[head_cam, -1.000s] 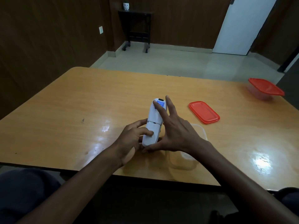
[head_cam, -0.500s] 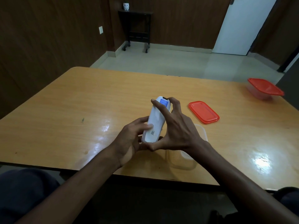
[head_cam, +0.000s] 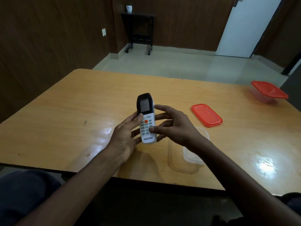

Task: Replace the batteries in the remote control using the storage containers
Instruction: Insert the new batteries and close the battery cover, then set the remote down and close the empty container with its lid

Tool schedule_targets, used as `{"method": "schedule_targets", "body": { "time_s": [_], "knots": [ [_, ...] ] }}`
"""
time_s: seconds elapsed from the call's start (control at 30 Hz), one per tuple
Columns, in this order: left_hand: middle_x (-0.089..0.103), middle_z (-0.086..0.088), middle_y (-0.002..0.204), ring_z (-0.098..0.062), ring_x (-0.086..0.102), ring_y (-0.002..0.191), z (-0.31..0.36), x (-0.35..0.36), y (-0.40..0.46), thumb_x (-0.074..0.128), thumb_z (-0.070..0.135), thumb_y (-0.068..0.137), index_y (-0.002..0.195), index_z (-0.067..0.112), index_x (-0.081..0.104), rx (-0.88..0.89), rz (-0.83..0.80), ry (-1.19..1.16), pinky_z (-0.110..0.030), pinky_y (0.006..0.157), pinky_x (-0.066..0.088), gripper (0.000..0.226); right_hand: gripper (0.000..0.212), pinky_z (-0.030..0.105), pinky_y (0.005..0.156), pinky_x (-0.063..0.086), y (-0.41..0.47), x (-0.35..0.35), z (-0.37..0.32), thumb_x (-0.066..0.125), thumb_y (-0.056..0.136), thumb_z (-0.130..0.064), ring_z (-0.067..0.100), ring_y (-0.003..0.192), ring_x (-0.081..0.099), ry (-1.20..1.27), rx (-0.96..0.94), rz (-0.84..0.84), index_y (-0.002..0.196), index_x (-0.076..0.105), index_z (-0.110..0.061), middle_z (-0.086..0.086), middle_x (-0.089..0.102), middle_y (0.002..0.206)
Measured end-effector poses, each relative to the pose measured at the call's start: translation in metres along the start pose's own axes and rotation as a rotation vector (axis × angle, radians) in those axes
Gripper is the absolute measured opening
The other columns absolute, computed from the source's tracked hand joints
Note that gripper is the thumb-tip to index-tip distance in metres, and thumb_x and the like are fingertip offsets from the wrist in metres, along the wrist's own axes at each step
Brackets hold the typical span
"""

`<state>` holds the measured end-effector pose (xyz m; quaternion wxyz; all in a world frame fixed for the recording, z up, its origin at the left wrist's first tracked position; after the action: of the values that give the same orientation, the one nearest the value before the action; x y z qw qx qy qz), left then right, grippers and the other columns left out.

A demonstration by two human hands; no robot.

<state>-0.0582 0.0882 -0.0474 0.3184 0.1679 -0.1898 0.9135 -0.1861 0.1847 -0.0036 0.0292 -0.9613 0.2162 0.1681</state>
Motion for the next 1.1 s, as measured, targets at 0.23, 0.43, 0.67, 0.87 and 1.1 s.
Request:
{"method": "schedule_targets", "body": {
  "time_s": [0.23,0.43,0.67,0.87,1.1],
  "knots": [
    [0.08,-0.003,0.102,-0.025,0.071,0.101,0.003,0.001,-0.002,0.071,0.02,0.089,0.127,0.032,0.069,0.003,-0.02,0.022,-0.044,0.078,0.064,0.04,0.077,0.043,0.071,0.065,-0.002,0.001,0.007,0.081,0.081,-0.009,0.015,0.088,0.076,-0.05,0.046,0.085,0.147,0.045,-0.024,0.002,0.072,0.113],
    [0.08,-0.003,0.102,-0.021,0.074,0.098,0.001,0.005,-0.005,0.072,0.017,0.088,0.126,0.032,0.069,-0.006,-0.019,0.029,-0.043,0.082,0.062,0.041,0.084,0.028,0.07,0.063,-0.009,0.004,0.001,0.087,0.075,-0.038,0.008,0.083,0.073,-0.269,-0.055,0.233,0.147,0.046,-0.022,0.0,0.073,0.112],
    [0.08,-0.004,0.104,-0.02,0.073,0.093,0.0,0.008,-0.006,0.072,0.019,0.089,0.123,0.03,0.071,-0.006,-0.016,0.06,-0.045,0.083,0.06,0.036,0.075,0.03,0.07,0.061,-0.017,0.006,-0.012,0.083,0.074,-0.043,0.008,0.081,0.07,-0.442,-0.149,0.383,0.141,0.056,-0.022,-0.003,0.074,0.103],
    [0.077,-0.004,0.11,-0.021,0.071,0.098,0.006,0.012,-0.004,0.054,0.029,0.102,0.114,0.027,0.075,0.096,-0.036,0.338,-0.038,0.083,0.061,0.024,0.069,0.015,0.058,0.053,-0.011,-0.012,-0.011,0.083,0.072,-0.04,0.005,0.077,0.069,-0.428,-0.089,0.464,0.134,0.063,-0.018,-0.002,0.075,0.099],
    [0.063,0.005,0.122,-0.019,0.053,0.118,-0.005,0.02,-0.004,0.062,0.036,0.095,0.119,0.029,0.071,0.452,-0.007,1.428,-0.034,0.098,0.047,0.026,0.052,0.03,0.057,0.054,0.041,-0.089,0.014,0.081,0.061,-0.05,0.022,0.073,0.069,-0.562,0.22,0.6,0.098,0.077,-0.013,0.008,0.075,0.085]
  ]
}}
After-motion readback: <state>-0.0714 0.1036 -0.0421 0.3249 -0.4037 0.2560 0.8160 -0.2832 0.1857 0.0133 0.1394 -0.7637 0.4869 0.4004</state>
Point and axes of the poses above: each hand's wrist, its own y-axis towards the middle knuckle, its own x-axis out of the palm, z = x × y, the point moved 6 cm from there along y, towards the middle knuckle
